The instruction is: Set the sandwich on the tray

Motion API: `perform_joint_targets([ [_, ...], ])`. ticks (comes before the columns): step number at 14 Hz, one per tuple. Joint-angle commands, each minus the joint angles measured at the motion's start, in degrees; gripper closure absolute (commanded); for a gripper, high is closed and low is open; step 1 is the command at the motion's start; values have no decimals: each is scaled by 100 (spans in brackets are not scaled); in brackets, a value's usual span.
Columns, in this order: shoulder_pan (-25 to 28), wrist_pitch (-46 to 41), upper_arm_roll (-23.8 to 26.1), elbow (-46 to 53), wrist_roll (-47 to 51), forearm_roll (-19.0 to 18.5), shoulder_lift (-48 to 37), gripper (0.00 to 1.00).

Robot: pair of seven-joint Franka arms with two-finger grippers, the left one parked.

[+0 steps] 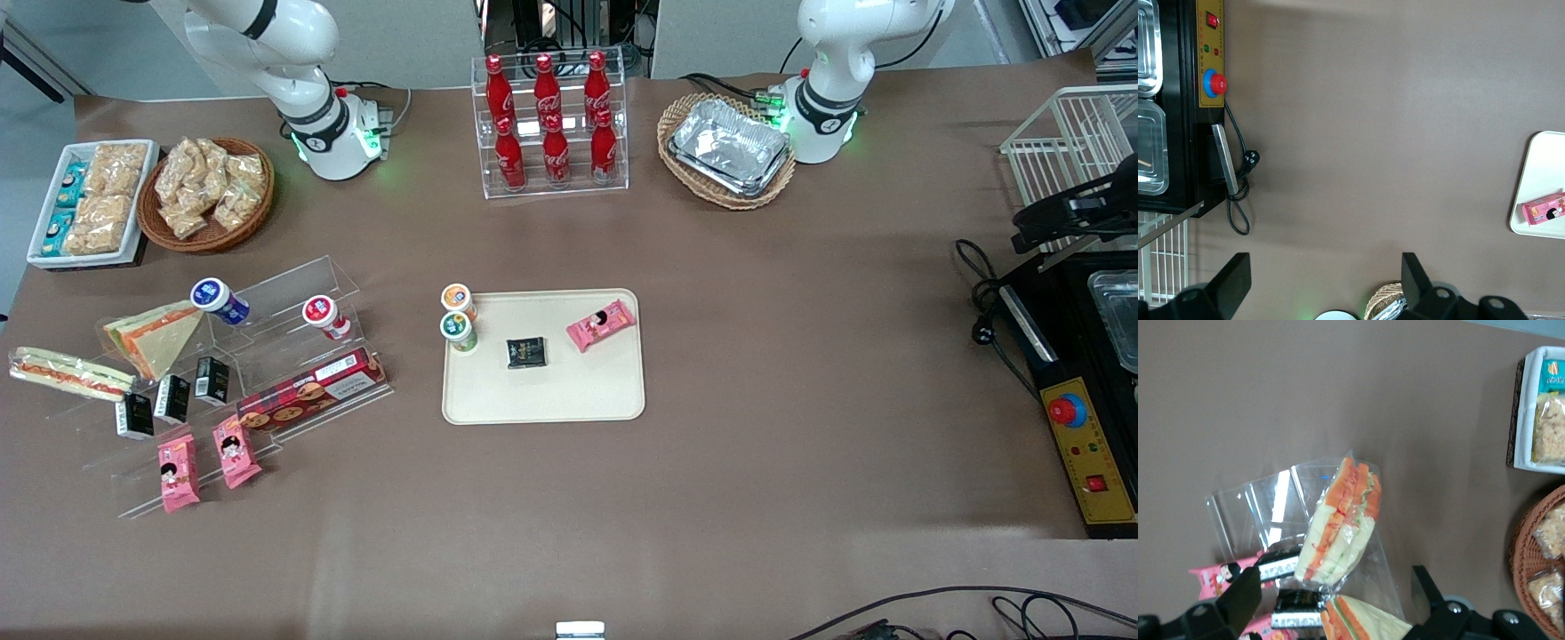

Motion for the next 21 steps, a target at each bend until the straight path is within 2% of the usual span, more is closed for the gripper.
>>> perform_joint_targets([
  [1,-198,205,-62,197,443,304,278,0],
  [4,-295,310,-62,197,486,569,392,0],
  [8,-445,644,-70,197,671,1219,480,0],
  [10,-454,671,-70,188,1012,1316,559,0],
  [12,-524,671,-70,179,1329,1614,673,0],
  [14,-542,671,-70,162,1724,1659,718,0],
  [21,-577,671,-53,109,2077,1694,990,0],
])
